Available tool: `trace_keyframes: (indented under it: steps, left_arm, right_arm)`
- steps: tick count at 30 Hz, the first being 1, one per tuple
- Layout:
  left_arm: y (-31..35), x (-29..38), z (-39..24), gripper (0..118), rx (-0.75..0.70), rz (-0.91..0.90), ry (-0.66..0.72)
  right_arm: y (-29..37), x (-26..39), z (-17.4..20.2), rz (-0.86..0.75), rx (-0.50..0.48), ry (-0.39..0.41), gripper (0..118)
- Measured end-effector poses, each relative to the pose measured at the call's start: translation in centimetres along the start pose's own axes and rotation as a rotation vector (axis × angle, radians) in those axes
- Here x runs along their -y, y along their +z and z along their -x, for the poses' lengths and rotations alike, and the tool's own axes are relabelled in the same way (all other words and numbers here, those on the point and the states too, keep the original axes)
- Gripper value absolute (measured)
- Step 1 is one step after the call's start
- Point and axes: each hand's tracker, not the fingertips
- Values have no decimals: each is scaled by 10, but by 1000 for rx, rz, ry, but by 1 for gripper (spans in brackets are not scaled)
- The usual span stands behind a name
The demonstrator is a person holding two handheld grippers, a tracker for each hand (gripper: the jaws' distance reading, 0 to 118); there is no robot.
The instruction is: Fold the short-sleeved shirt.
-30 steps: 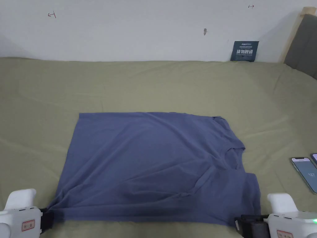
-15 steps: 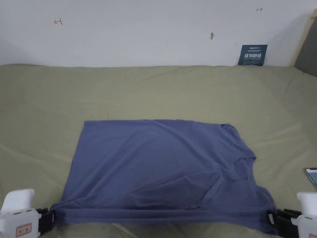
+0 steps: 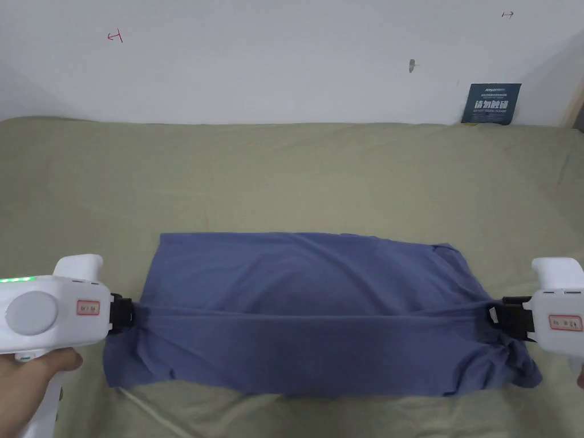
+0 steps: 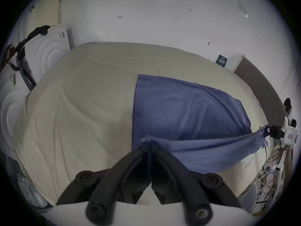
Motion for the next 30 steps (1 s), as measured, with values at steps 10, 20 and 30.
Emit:
trace_keyframes:
  steps: [10, 20, 30]
  left_arm:
    - [-73, -26, -4, 4, -29, 88, -14]
    - [-4, 34, -4, 116, -73, -133, -51]
    - [44, 92, -6, 0, -123, -245, -50]
  right_arm:
    - [-71, -20, -11, 100, 11, -53, 28]
    - [-2, 24, 7, -20, -8, -92, 118]
    - [55, 107, 25, -287, 70, -151, 2]
